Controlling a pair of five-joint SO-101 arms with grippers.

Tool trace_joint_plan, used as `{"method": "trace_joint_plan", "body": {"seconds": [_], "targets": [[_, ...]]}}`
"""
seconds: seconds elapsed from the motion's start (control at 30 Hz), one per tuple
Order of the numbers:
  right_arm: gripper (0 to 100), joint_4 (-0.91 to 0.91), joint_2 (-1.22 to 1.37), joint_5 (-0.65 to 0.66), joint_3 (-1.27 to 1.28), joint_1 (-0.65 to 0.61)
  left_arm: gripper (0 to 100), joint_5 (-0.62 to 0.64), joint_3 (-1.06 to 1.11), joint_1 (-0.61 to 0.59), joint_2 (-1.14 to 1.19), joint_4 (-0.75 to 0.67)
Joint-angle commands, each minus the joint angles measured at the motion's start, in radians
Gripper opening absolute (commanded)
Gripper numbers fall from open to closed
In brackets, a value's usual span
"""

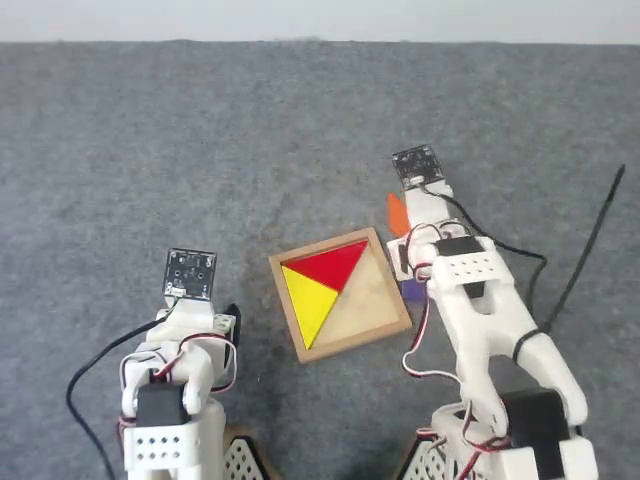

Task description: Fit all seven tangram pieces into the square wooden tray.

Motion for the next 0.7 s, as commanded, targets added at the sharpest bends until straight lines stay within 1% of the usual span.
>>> {"method": "trace_joint_plan", "body": {"seconds": [0.0,0.07,0.13,0.27,0.43,0.57,0.67], "targets": [[17.8,-0.048,-0.007,-0.014,-0.037,0.013,15,-0.006,-0.008,0.002,-0.028,0.009],[18.0,-0.108,-0.001,-0.012,-0.038,0.007,15,-0.006,-0.008,0.002,-0.028,0.009],[18.0,-0.127,0.001,-0.012,-0.069,0.005,15,-0.006,-0.008,0.002,-0.028,0.009],[18.0,-0.042,0.048,-0.009,-0.233,0.002,15,-0.006,-0.008,0.002,-0.028,0.009],[18.1,-0.001,0.249,0.072,-0.417,-0.024,15,-0.006,-0.008,0.002,-0.028,0.009],[18.1,0.001,0.418,0.071,-0.503,-0.056,15,-0.006,-0.008,0.002,-0.028,0.009],[18.1,0.001,0.493,0.011,-0.551,-0.051,15,-0.006,-0.008,0.002,-0.028,0.009]]}}
